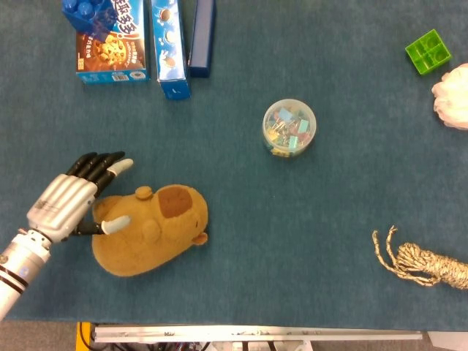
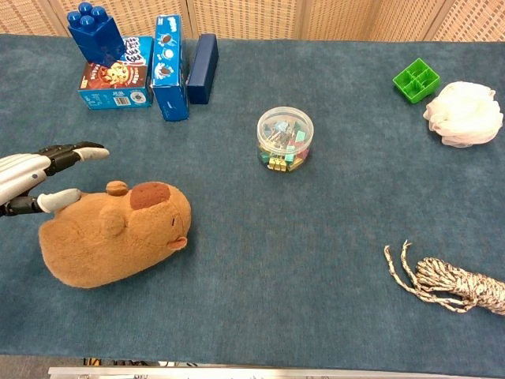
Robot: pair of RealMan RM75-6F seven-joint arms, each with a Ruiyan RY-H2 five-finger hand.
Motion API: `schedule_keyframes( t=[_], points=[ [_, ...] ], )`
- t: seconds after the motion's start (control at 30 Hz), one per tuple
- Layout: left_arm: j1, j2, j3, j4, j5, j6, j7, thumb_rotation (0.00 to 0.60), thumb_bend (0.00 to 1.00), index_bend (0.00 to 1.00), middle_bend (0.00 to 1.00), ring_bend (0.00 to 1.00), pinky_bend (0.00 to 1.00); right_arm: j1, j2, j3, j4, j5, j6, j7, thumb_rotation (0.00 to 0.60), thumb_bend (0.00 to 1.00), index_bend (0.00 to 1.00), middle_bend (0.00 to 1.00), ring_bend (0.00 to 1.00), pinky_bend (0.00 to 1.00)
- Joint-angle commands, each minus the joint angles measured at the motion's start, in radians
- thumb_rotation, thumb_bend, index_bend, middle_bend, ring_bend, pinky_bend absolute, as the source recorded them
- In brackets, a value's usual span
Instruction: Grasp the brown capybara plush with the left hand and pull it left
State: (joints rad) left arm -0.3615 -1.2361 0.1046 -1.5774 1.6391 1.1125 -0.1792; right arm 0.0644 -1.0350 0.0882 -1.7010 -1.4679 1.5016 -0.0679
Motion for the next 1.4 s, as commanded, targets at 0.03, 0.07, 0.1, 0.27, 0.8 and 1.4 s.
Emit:
schedule_keyframes(
  t=[0.03,0.07,0.1,0.27,0.8,1.4],
  points=[
    [-0.004,-0.011,0.000,-0.002,-0.002,-0.003,0.005,0.000,0.02,0.03,0.05,0.04,0.00,-0.002,0.001,-0.001,-0.001,-0.001,0.002,0.000,0.600,0.25,0.32,0.39,0.28,0.23],
    [-0.007,-0.018,-0.001,-0.002,-0.005,-0.007,0.007,0.000,0.02,0.03,0.04,0.04,0.00,-0.003,0.002,-0.001,-0.001,-0.001,0.003,0.001,0.600,0.25,0.32,0.39,0.28,0.23],
    [-0.010,-0.023,-0.002,-0.002,-0.007,-0.012,0.009,0.000,0.02,0.02,0.04,0.04,0.00,-0.004,0.003,-0.001,-0.001,0.000,0.004,0.001,0.600,0.25,0.32,0.39,0.28,0.23],
    [-0.034,-0.060,-0.013,0.003,-0.013,-0.043,0.060,0.000,0.02,0.00,0.03,0.03,0.00,-0.009,0.006,-0.002,-0.003,0.002,0.008,0.001,0.600,0.25,0.32,0.39,0.28,0.23],
    [-0.077,-0.125,-0.012,-0.014,-0.052,-0.113,0.194,0.000,0.01,0.00,0.03,0.03,0.00,-0.016,0.008,-0.001,0.006,0.009,0.010,0.012,0.600,0.25,0.32,0.39,0.28,0.23],
    [-0.048,-0.077,0.005,-0.060,-0.091,-0.071,0.222,0.000,0.01,0.00,0.04,0.03,0.00,-0.021,0.008,-0.002,0.006,0.000,0.018,0.019,0.600,0.25,0.32,0.39,0.28,0.23]
  ],
)
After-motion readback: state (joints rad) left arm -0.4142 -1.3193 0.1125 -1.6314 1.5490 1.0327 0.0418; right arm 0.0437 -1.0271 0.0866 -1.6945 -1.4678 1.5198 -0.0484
